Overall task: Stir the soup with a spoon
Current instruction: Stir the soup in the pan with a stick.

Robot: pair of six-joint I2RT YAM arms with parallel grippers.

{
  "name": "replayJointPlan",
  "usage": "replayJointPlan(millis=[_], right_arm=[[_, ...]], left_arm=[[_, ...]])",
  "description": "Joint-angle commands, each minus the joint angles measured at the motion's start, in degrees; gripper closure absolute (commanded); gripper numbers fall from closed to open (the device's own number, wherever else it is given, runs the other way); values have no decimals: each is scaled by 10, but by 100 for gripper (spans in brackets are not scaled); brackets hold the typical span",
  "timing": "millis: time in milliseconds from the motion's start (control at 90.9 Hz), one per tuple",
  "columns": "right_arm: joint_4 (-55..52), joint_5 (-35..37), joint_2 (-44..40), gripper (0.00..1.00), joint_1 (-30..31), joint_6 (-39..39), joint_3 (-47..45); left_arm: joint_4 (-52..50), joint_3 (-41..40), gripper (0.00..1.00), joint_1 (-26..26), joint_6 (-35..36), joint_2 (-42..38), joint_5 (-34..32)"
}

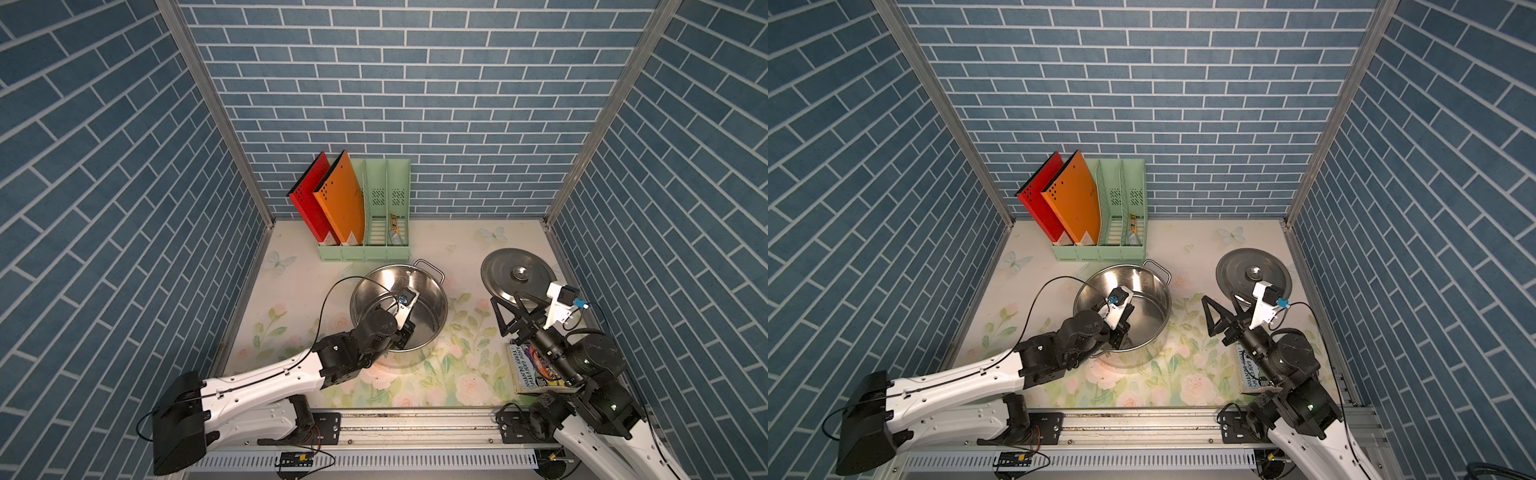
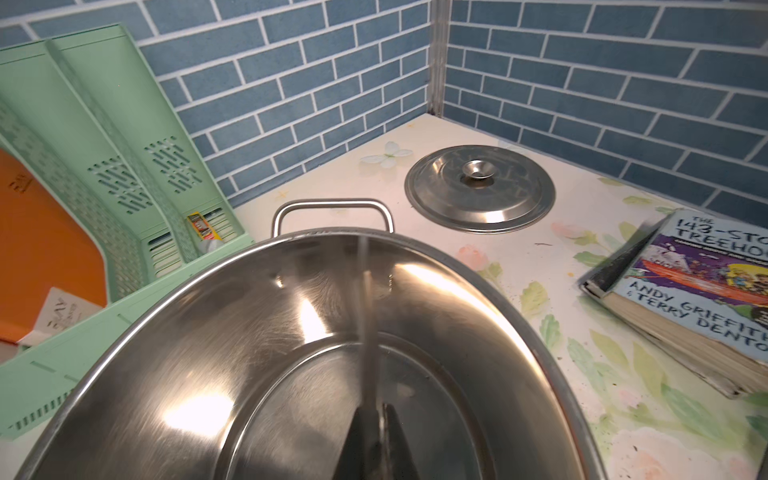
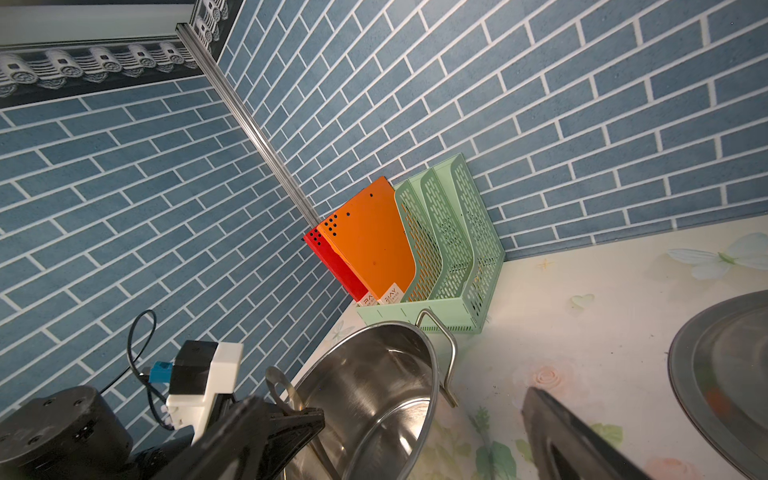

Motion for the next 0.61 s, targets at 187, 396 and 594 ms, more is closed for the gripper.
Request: replayJointPlan(millis=[187, 396, 594], right_arm=[[27, -11, 2, 0, 2, 14, 0], [18, -10, -3, 0, 2, 14, 5], [10, -8, -8, 0, 2, 13, 8]], left_arm=[[-52, -11, 100, 113, -36, -39, -57], [17, 9, 100, 172, -13, 18, -20], [86, 71, 100, 194, 15, 109, 17]])
